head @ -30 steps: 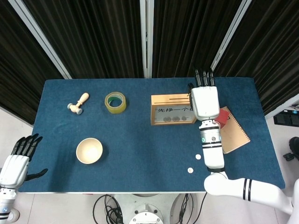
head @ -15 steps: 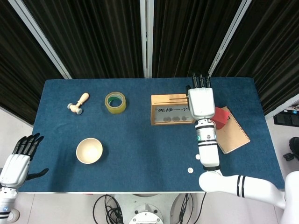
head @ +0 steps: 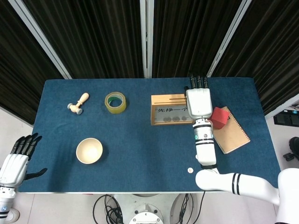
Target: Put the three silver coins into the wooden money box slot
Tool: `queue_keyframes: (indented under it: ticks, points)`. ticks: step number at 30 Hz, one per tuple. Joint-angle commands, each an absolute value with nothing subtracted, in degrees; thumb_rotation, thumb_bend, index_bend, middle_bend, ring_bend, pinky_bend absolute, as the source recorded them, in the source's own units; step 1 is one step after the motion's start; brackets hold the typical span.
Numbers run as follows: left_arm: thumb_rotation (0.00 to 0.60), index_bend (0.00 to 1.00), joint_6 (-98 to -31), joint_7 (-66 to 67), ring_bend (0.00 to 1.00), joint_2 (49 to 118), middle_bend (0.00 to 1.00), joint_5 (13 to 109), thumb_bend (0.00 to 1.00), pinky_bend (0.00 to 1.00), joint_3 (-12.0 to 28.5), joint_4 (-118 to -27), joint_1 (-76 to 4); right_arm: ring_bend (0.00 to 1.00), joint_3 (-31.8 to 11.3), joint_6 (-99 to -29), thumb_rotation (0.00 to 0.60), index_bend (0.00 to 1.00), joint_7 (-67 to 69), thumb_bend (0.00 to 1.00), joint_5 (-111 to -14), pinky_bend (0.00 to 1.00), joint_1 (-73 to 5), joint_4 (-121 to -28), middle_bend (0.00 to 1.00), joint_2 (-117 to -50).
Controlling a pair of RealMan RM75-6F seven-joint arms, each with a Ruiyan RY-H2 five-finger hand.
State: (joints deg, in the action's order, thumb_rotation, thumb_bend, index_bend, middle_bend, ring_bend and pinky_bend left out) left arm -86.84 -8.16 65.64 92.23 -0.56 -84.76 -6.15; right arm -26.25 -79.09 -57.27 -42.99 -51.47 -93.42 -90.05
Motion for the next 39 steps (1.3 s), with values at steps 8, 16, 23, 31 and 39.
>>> queue_keyframes:
  ticks: [8,16,23,31,39]
  points:
    - [0.600,0.01,-87.30,-9.11,0.00,65.21,0.00,91.69,0.00,0.00,-0.29,-84.36,-5.82,0.00,-25.71,-79.28,0.600,0.76,-57.20,0.48,-41.80,0.00,-53.00,-92.01,0.06,-91.10]
    - [0.600,0.01,-87.13,-9.43,0.00,65.17,0.00,91.80,0.00,0.00,-0.27,-84.24,-5.98,0.00,-25.17,-80.20,0.600,0.76,-57.46,0.48,-41.35,0.00,-53.37,-92.48,0.06,-90.96]
    - [0.600,0.01,-87.27,-9.35,0.00,65.11,0.00,91.79,0.00,0.00,-0.36,-84.36,-5.81,0.00,-24.65,-80.37,0.600,0.76,-57.28,0.48,-40.77,0.00,-53.50,-92.47,0.06,-90.79]
    - [0.600,0.01,-87.21,-9.21,0.00,65.17,0.00,91.95,0.00,0.00,-0.32,-84.38,-5.95,0.00,-24.11,-79.59,0.600,0.57,-56.93,0.47,-39.63,0.00,-53.27,-93.49,0.04,-89.73]
    - [0.600,0.01,-87.17,-8.94,0.00,65.24,0.00,91.68,0.00,0.00,-0.21,-84.42,-5.91,0.00,-23.85,-78.82,0.600,0.00,-56.10,0.44,-38.96,0.00,-53.25,-94.70,0.00,-88.49]
